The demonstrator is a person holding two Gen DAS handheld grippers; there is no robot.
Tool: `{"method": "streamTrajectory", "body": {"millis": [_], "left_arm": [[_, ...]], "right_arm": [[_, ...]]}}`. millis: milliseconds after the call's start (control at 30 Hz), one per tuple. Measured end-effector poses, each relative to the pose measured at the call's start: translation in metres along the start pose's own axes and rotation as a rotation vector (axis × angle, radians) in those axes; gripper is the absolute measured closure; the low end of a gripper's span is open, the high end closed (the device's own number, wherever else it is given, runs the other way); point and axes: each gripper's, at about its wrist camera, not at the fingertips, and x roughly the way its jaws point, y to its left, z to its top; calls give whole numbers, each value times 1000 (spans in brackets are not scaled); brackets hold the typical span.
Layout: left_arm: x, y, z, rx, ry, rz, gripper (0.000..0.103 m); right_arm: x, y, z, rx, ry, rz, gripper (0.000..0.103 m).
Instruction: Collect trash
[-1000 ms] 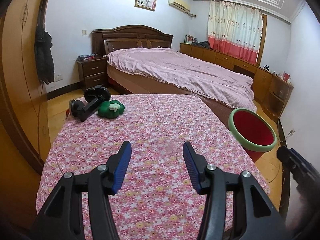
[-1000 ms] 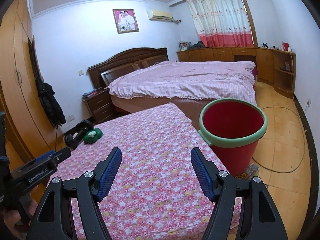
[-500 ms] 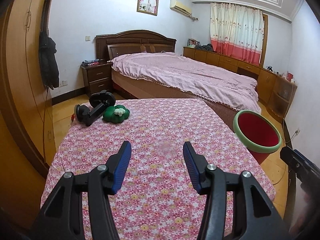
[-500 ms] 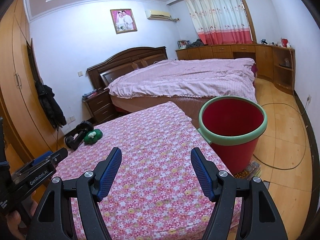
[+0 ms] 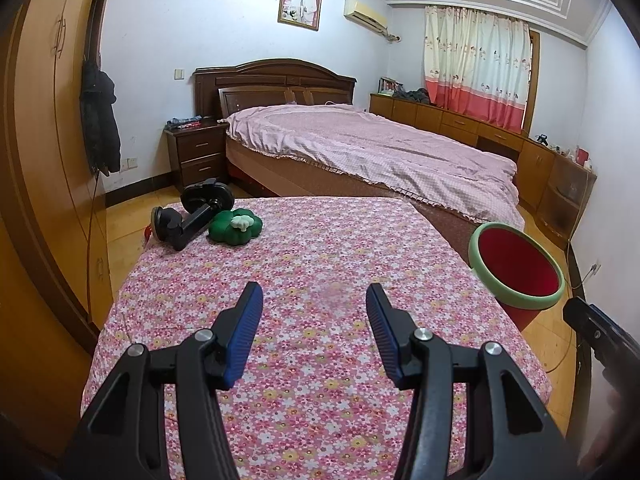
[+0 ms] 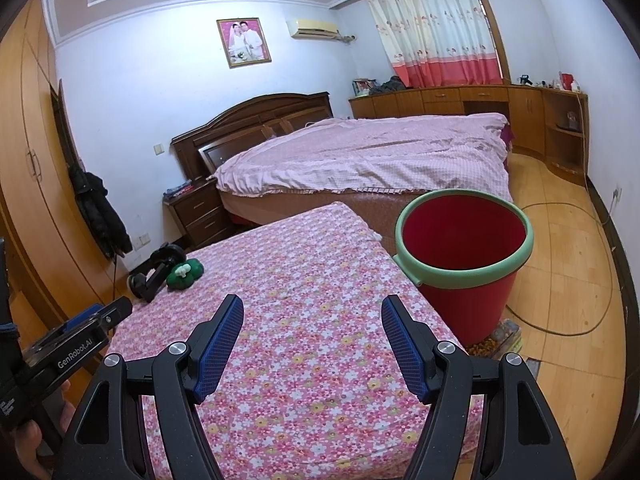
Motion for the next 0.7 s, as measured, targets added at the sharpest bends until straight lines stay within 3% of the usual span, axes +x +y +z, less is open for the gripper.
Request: {"method": "streamTrajectory", "body": {"millis": [700], "left_arm": [[0,1,0,-1,2,0,49]], "right_arm": [[2,2,-2,1,7,3,30]]}}
